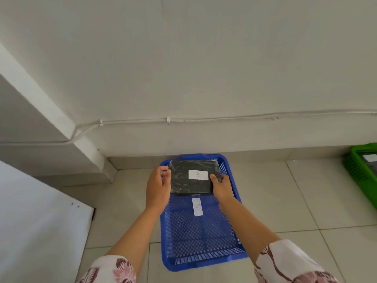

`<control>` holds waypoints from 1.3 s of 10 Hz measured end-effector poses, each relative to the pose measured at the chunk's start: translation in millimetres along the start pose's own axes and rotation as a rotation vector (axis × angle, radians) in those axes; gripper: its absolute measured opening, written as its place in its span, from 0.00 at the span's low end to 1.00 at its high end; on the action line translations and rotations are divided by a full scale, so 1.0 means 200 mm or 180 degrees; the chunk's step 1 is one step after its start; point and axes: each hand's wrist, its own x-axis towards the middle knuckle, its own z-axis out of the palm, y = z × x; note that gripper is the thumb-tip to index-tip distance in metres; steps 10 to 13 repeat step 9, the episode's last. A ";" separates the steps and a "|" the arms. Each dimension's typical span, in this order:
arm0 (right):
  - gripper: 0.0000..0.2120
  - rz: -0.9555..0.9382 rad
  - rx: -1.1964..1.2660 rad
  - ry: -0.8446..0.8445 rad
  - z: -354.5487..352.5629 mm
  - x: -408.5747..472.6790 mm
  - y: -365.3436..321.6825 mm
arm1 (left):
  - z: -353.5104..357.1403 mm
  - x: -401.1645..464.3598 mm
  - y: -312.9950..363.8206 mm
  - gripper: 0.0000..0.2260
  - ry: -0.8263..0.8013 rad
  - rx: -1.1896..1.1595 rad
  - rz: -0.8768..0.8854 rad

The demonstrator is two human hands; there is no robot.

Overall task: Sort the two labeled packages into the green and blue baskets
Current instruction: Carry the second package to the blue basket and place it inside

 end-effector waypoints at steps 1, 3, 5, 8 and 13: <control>0.18 0.0052 0.0012 0.0057 0.09 0.12 0.12 | 0.07 0.03 -0.13 0.09 -0.0016 0.0035 0.0063; 0.16 0.0122 -0.0100 0.0258 0.18 0.25 0.21 | 0.15 0.05 -0.24 0.12 -0.0105 0.0074 0.0111; 0.15 0.0051 -0.0257 0.0347 0.21 0.32 0.22 | 0.16 0.05 -0.32 0.13 -0.0078 0.0663 0.0426; 0.18 -0.0087 -0.0209 0.0421 0.20 0.31 0.24 | 0.19 0.06 -0.35 0.13 -0.0227 0.1225 0.0917; 0.19 -0.0389 -0.0418 0.0498 0.20 0.24 0.20 | 0.20 0.04 -0.30 0.14 -0.0206 0.1313 0.1067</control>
